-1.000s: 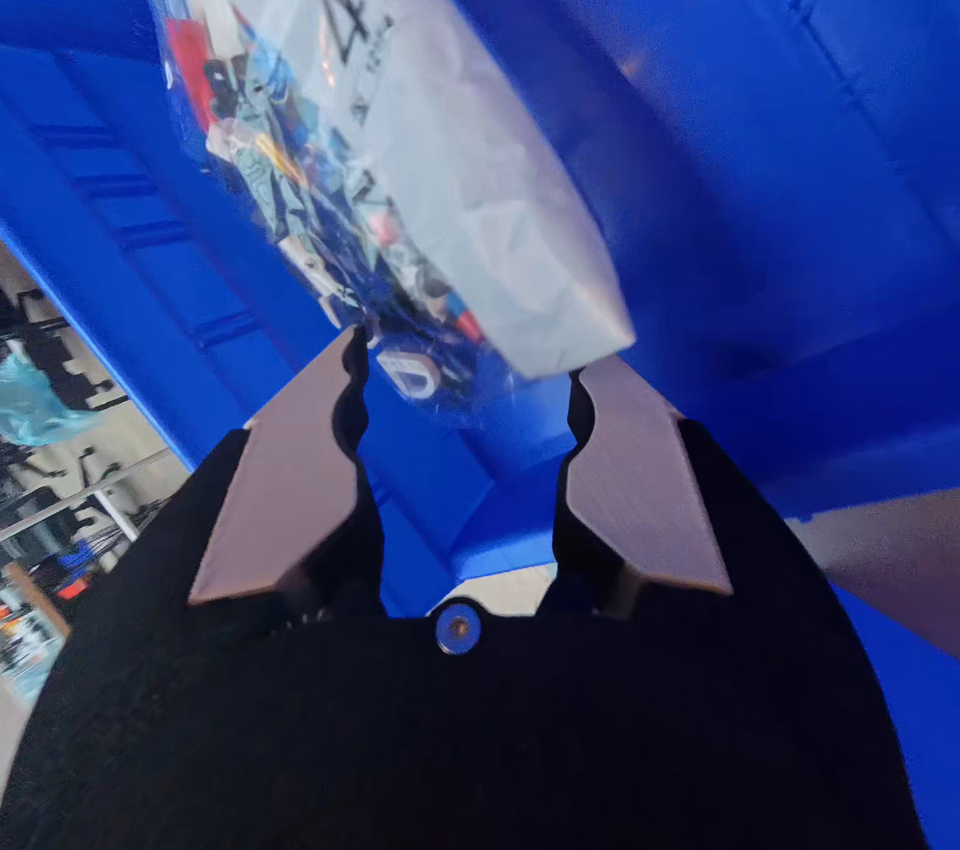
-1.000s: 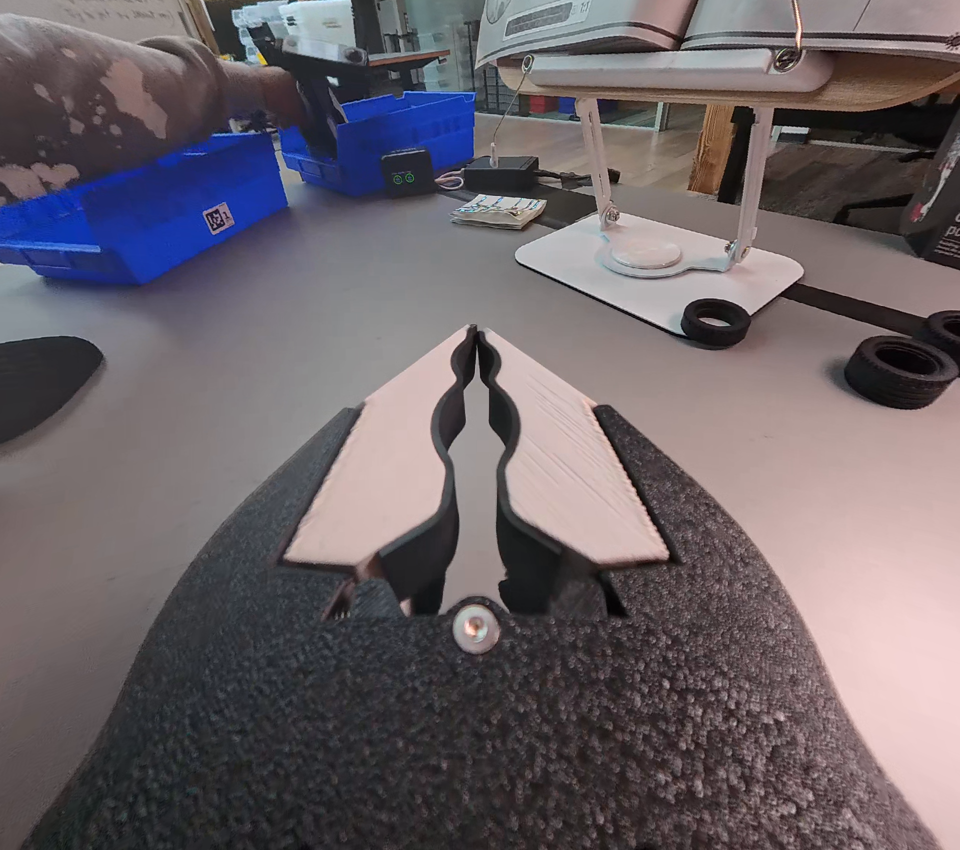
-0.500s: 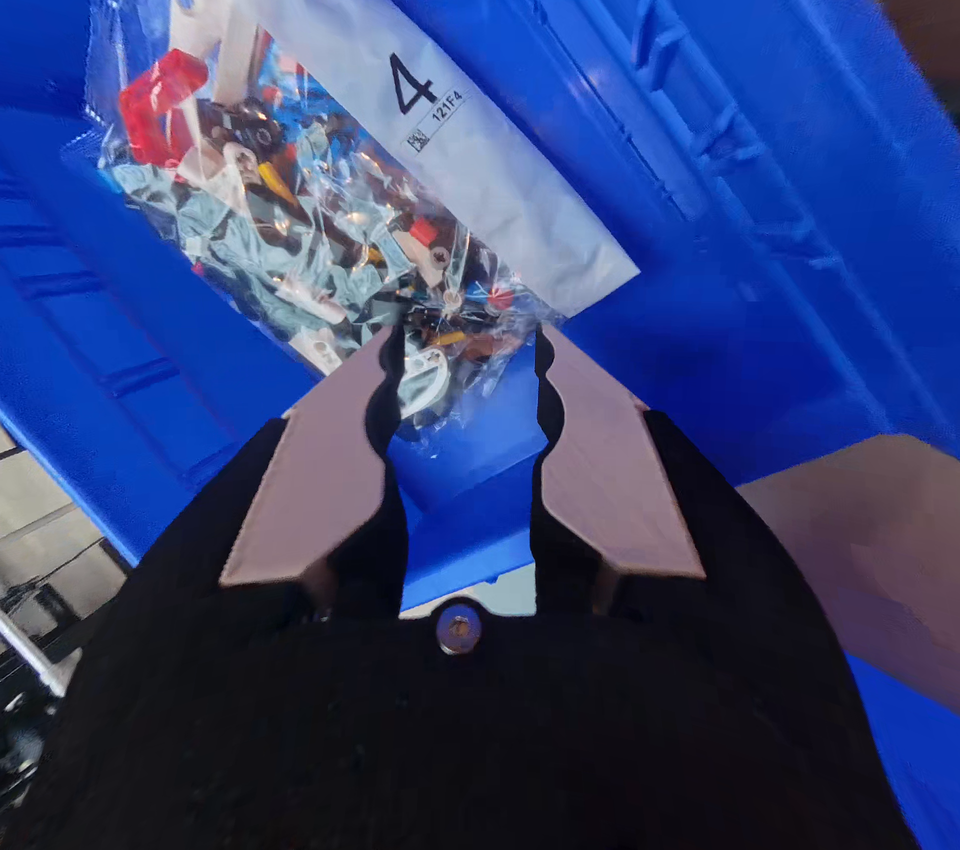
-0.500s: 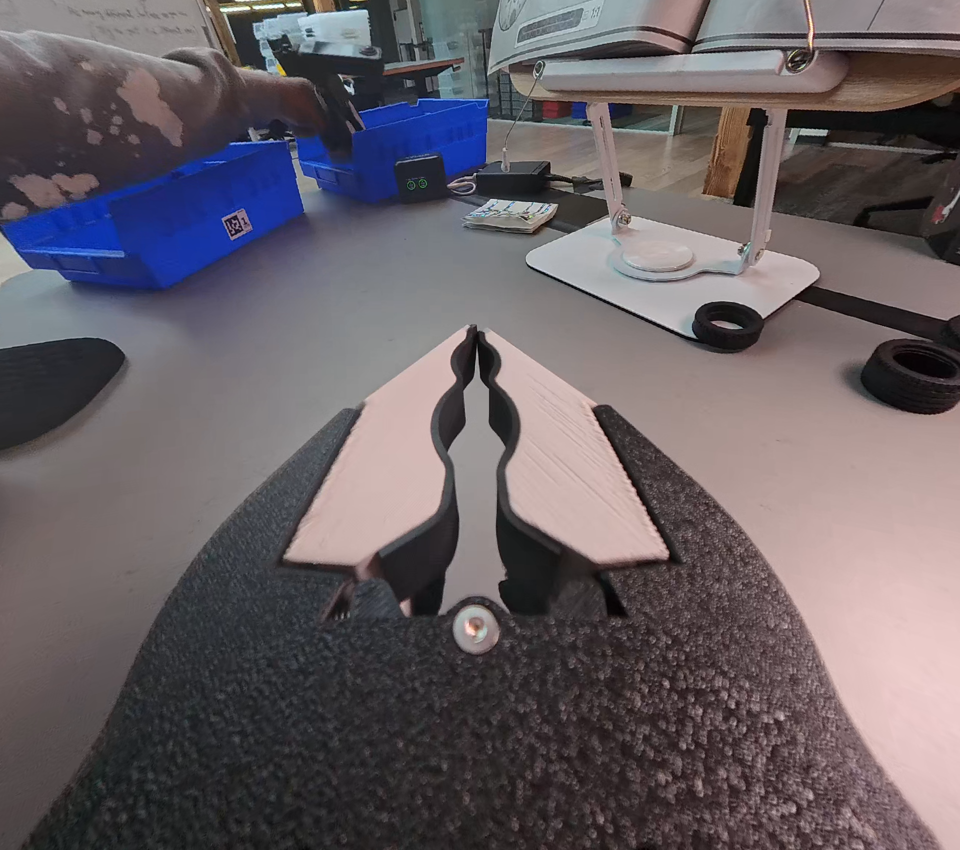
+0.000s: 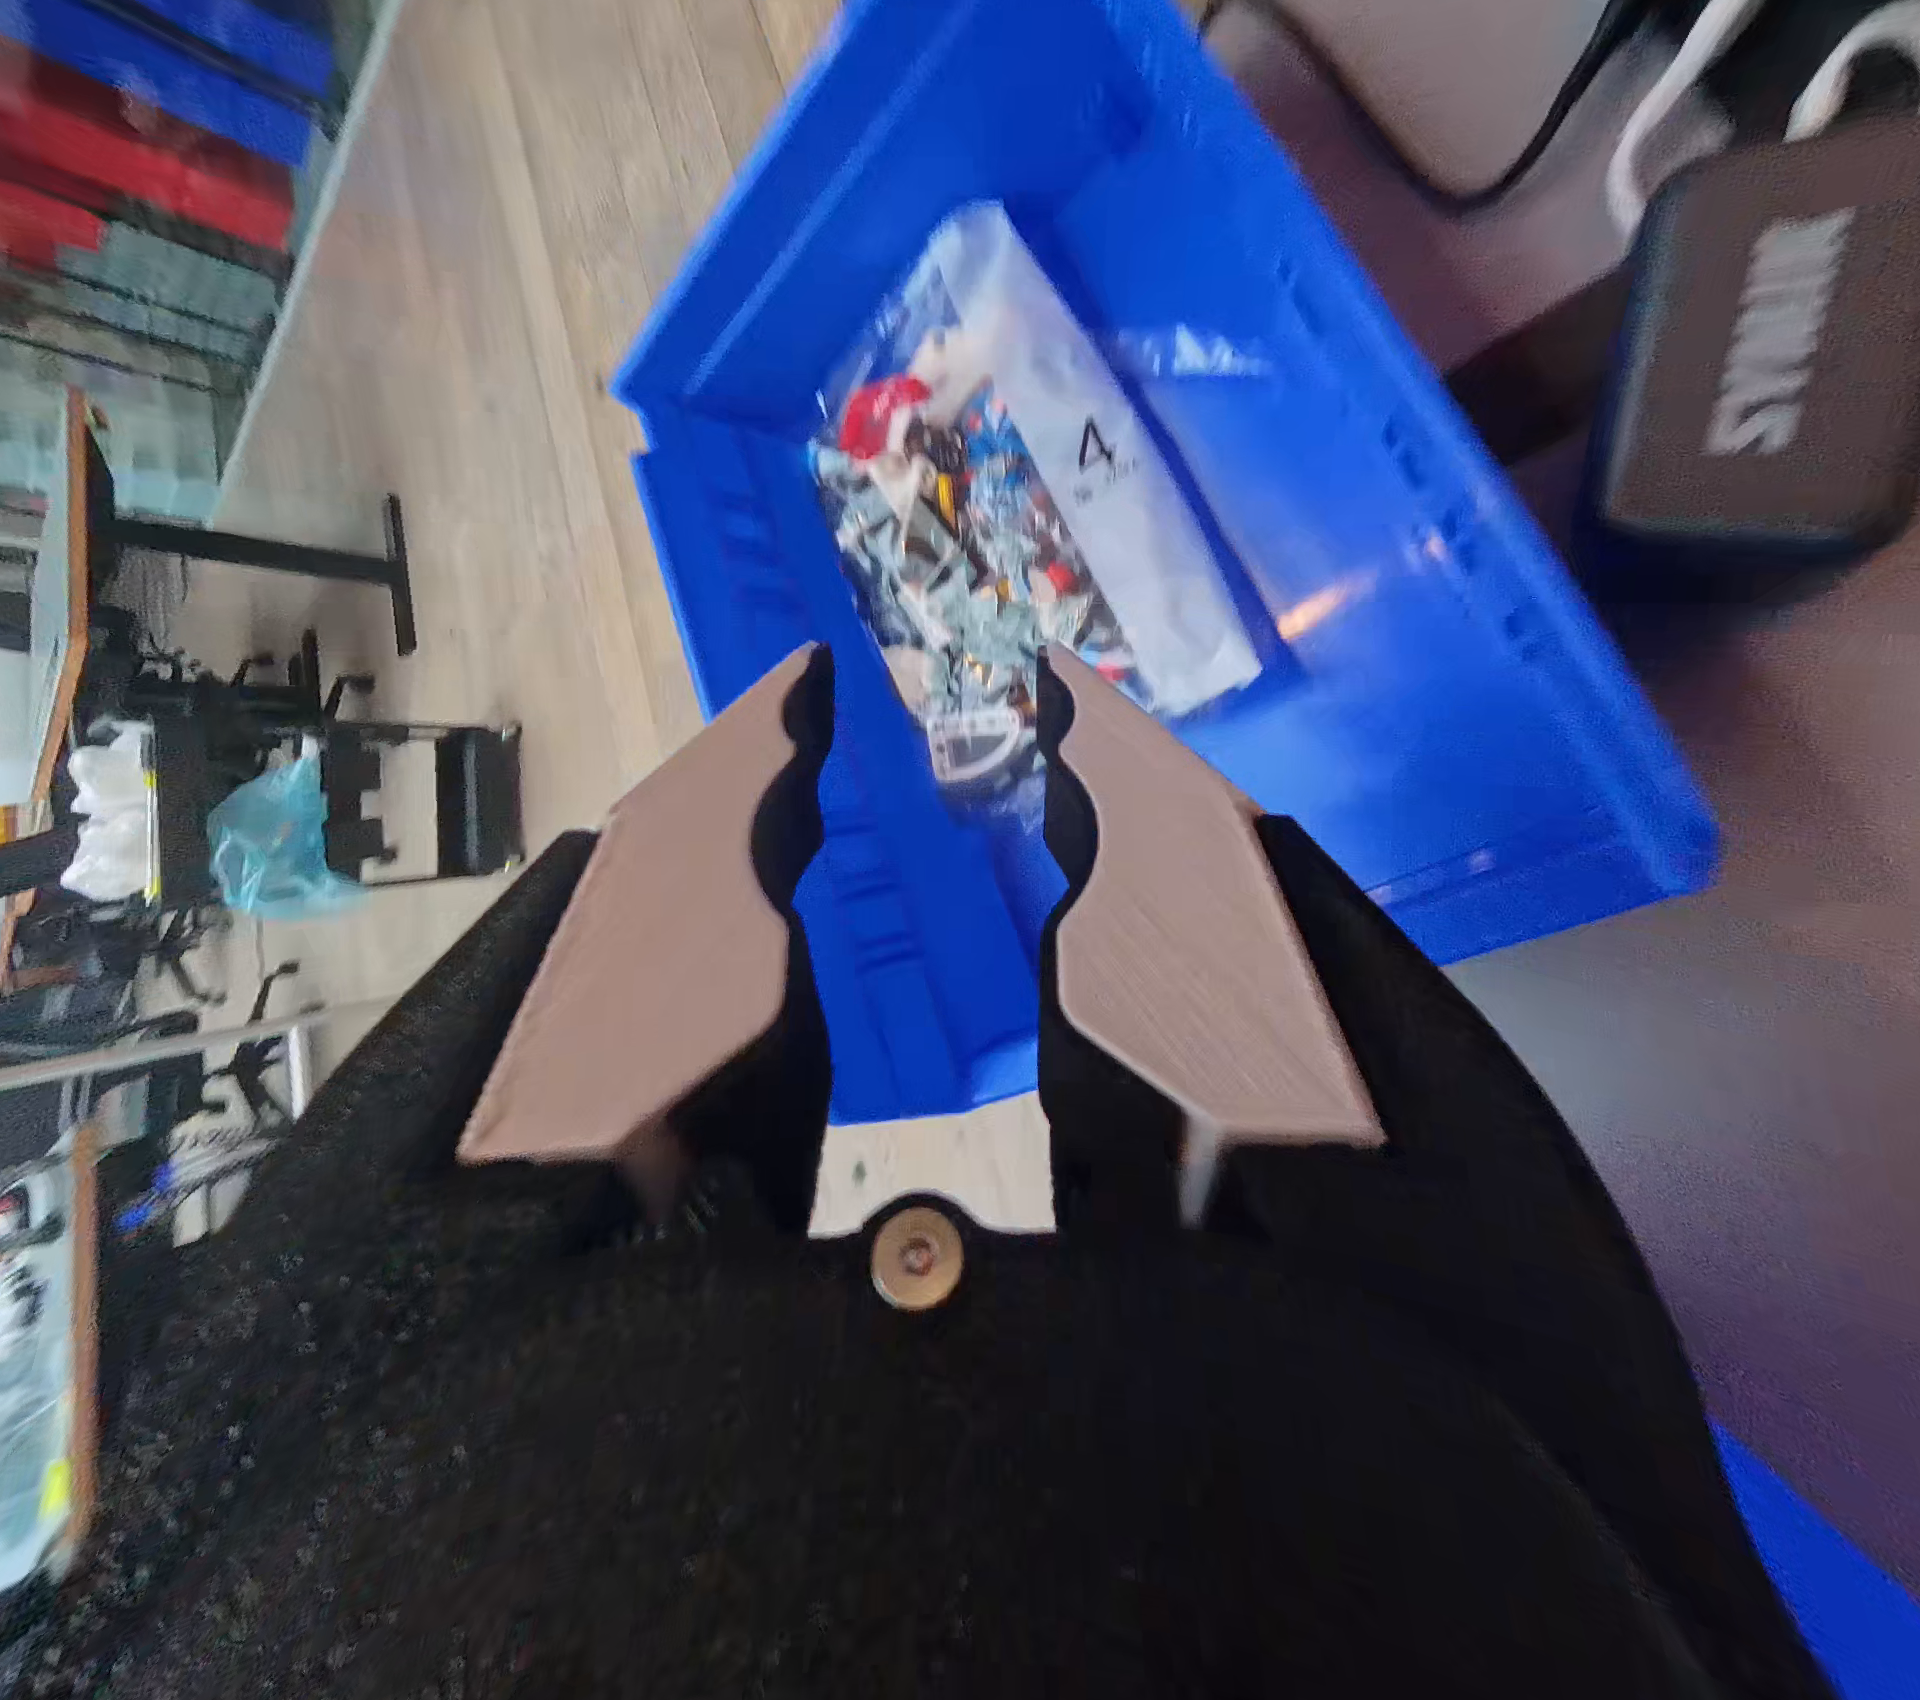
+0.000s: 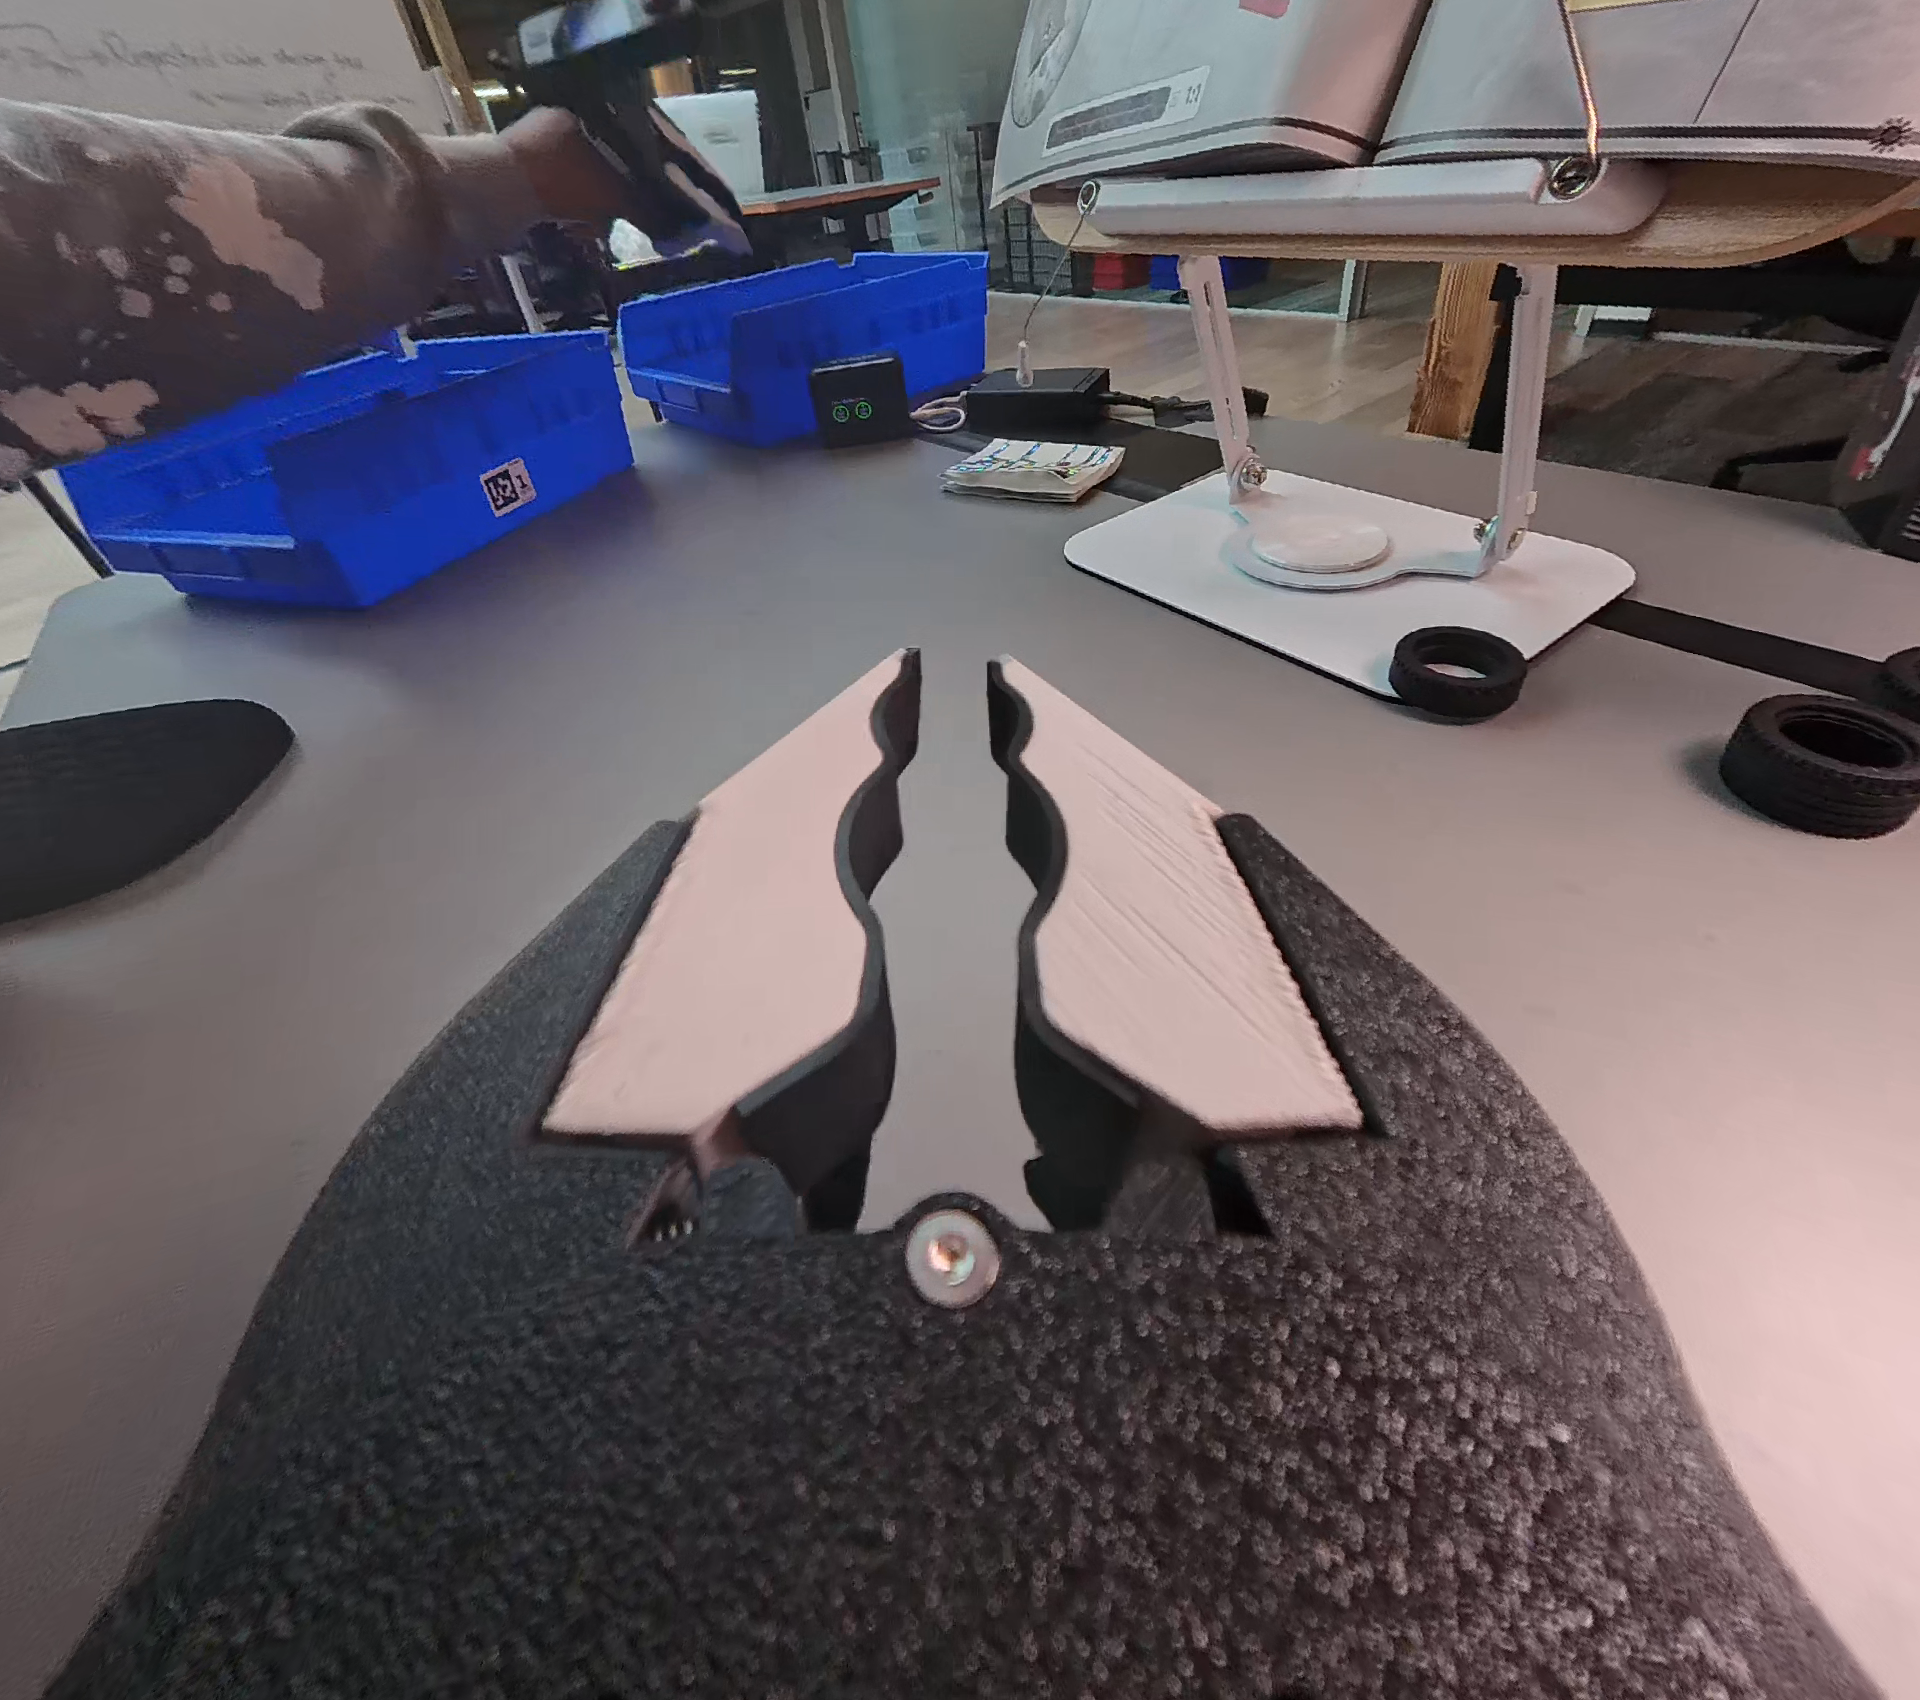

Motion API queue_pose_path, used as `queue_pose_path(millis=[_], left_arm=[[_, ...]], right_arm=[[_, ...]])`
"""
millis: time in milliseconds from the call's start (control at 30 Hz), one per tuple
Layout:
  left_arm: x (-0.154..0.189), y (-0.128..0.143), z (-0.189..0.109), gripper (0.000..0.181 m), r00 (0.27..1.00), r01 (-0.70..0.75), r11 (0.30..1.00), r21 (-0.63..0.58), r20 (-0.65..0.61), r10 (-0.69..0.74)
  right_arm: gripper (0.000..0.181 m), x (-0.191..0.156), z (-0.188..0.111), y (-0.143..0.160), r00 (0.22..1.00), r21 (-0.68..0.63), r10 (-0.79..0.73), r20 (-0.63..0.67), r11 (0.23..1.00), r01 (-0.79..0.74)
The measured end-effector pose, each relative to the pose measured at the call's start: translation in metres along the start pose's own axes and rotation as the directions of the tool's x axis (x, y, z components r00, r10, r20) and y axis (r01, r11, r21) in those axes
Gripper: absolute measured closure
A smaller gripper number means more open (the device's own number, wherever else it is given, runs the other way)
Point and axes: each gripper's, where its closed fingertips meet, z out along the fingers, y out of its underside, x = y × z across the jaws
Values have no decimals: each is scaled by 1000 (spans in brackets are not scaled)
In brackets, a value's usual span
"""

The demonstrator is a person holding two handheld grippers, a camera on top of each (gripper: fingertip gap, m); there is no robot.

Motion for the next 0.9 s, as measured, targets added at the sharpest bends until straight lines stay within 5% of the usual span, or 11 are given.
queue_pose_path(millis=[33, 133, 233, 367, 433, 633, 900], left_arm=[[-2, -18, -21, 139, 999, 43, 994, 104, 3, -43], [8, -73, -103, 121, 976, 215, 880, 423, -100, -191], [37, -116, -197, 106, 923, 382, 657, 650, -295, -246], [100, -138, -293, 97, 860, 508, 403, 761, -475, -186], [141, -142, -321, 98, 831, 551, 329, 767, -539, -136], [249, -150, -326, 147, 744, 662, 232, 713, -664, -80], [306, -205, -246, 155, 866, 489, 433, 757, -481, -139]], right_arm=[[163, -1, 0, 1, 1000, -5, -3, 1, 1000, 3], [150, -8, 1, 1, 1000, -21, -19, 23, 1000, 19], [148, -16, 2, 0, 999, -17, -26, 44, 999, 27], [162, -27, -1, -7, 994, 12, -105, 43, 994, 105], [166, -32, -3, -14, 988, 44, -149, 33, 988, 148], [174, -24, -6, -41, 977, 128, -195, -86, 970, 205], [176, 42, 41, -125, 863, 112, -306, -402, 919, 379]])
